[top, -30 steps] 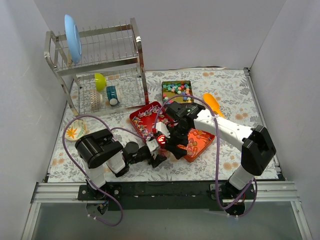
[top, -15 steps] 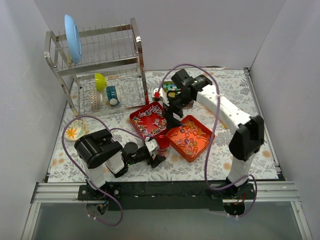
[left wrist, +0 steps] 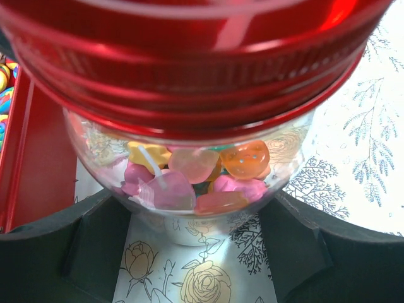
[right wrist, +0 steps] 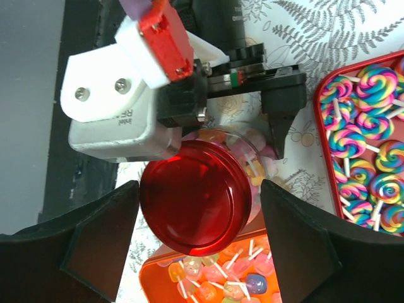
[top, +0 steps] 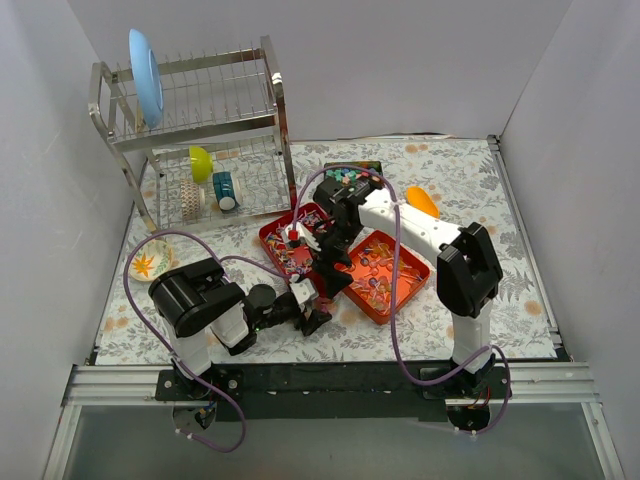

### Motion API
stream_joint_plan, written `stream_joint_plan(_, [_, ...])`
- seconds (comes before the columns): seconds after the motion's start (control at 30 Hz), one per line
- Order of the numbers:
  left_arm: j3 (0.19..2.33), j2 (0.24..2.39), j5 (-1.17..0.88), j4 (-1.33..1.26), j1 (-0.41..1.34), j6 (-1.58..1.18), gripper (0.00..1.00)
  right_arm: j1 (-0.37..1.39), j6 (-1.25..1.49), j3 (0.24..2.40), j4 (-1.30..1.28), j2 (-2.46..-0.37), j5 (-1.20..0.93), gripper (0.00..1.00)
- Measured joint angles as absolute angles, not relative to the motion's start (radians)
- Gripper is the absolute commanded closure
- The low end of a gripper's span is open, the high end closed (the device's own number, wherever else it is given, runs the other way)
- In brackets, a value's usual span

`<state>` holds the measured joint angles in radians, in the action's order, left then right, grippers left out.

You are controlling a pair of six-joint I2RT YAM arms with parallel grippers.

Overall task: Pack the candies
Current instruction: Screw the bottle lid onto the packing bottle.

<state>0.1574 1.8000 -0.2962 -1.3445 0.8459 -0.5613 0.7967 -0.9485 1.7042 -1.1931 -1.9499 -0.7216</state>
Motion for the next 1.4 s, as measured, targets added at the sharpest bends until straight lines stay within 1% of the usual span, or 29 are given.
stream_joint_plan(0.1, [0.157, 1.800, -0.296, -1.345, 0.846, -0.561, 1.00, 0.796, -0.947, 1.681, -1.170, -1.935, -0.715, 0.19])
stream_joint_plan(0.27, [0.158, 1.800, -0.295, -1.345, 0.846, -0.557, 1.00, 0.796, -0.943, 1.613, -1.115, -1.884, -0.705, 0.17])
stream_joint_plan(0.57, [0.157, 1.800, -0.296, -1.345, 0.846, -0.562, 1.00, 0.789, -0.930, 1.491, -1.042, -1.799, -0.640, 0.16])
stream_joint_plan(0.77, [0.157, 1.800, -0.297, -1.345, 0.845, -0.564, 1.00, 0.786, -0.912, 1.428, -1.048, -1.773, -0.583, 0.17])
stream_joint_plan(0.9, [0.153, 1.800, -0.305, -1.346, 0.839, -0.562, 1.00, 0.762, -0.891, 1.385, -1.076, -1.726, -0.558, 0.16])
stream_joint_plan(1.0, [0.152, 1.800, -0.317, -1.347, 0.837, -0.559, 1.00, 0.690, -0.863, 1.407, -1.082, -1.685, -0.570, 0.16])
stream_joint_plan(1.13, [0.152, 1.800, -0.326, -1.347, 0.834, -0.558, 1.00, 0.638, -0.834, 1.534, -1.077, -1.686, -0.591, 0.16])
stream_joint_plan(1.27, [0.152, 1.800, -0.327, -1.347, 0.834, -0.558, 1.00, 0.682, -0.822, 1.642, -1.058, -1.709, -0.629, 0.15])
stream_joint_plan(1.4, [0.152, 1.800, -0.326, -1.347, 0.834, -0.558, 1.00, 0.753, -0.839, 1.667, -1.056, -1.758, -0.661, 0.15])
